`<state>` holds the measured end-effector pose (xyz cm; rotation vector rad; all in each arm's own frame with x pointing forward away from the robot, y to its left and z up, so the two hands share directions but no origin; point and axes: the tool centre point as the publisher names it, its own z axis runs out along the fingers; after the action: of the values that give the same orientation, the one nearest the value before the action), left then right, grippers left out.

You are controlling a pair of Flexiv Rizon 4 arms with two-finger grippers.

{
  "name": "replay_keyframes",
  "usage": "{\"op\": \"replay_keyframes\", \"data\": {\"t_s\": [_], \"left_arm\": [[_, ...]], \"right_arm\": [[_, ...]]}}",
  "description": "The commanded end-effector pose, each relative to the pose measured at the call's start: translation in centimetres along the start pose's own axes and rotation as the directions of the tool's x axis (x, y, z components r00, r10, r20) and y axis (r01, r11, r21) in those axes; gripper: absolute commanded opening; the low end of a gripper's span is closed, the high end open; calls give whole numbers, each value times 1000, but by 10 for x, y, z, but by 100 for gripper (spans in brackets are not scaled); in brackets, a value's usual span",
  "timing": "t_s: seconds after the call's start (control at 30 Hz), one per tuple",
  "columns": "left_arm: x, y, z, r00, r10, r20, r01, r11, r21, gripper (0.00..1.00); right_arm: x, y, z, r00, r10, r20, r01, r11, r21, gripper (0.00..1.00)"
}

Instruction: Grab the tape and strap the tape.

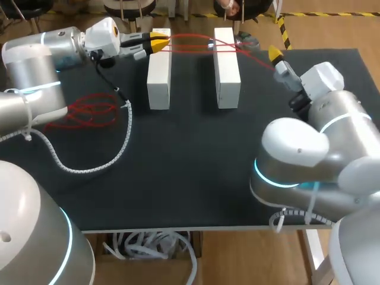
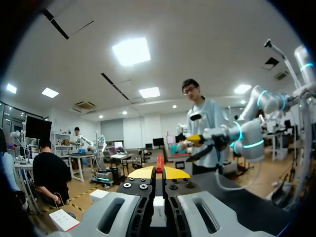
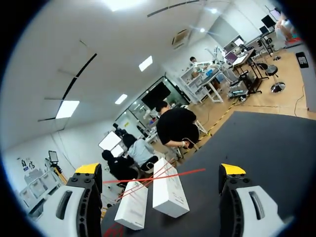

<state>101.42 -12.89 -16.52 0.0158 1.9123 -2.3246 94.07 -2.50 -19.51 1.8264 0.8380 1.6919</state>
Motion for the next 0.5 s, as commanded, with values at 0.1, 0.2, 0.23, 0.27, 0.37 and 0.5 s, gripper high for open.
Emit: {"op": "replay_keyframes", "data": {"t_s": [0.1, 0.2, 0.23, 0.27, 0.37, 0.5], "left_arm": [[0, 1, 0, 1000, 1, 0, -1, 1000, 1, 0], [0, 1, 0, 1000, 1, 0, -1, 1000, 1, 0], [0, 1, 0, 1000, 1, 0, -1, 1000, 1, 0], [0, 1, 0, 1000, 1, 0, -1, 1000, 1, 0], [0, 1, 0, 1000, 1, 0, -1, 1000, 1, 0], [0, 1, 0, 1000, 1, 0, -1, 1000, 1, 0]], "right_arm": [[0, -10, 6, 977, 184, 111, -181, 983, -41, 100], [-5, -16, 11, 926, 340, 167, -336, 940, -51, 100], [-5, -18, 12, 913, 371, 169, -366, 929, -60, 100], [-4, -17, 12, 886, 432, 166, -431, 901, -41, 100], [2, -13, 17, 812, 535, 233, -550, 835, 0, 100], [11, -1, 22, 716, 647, 262, -689, 716, 114, 100]]}}
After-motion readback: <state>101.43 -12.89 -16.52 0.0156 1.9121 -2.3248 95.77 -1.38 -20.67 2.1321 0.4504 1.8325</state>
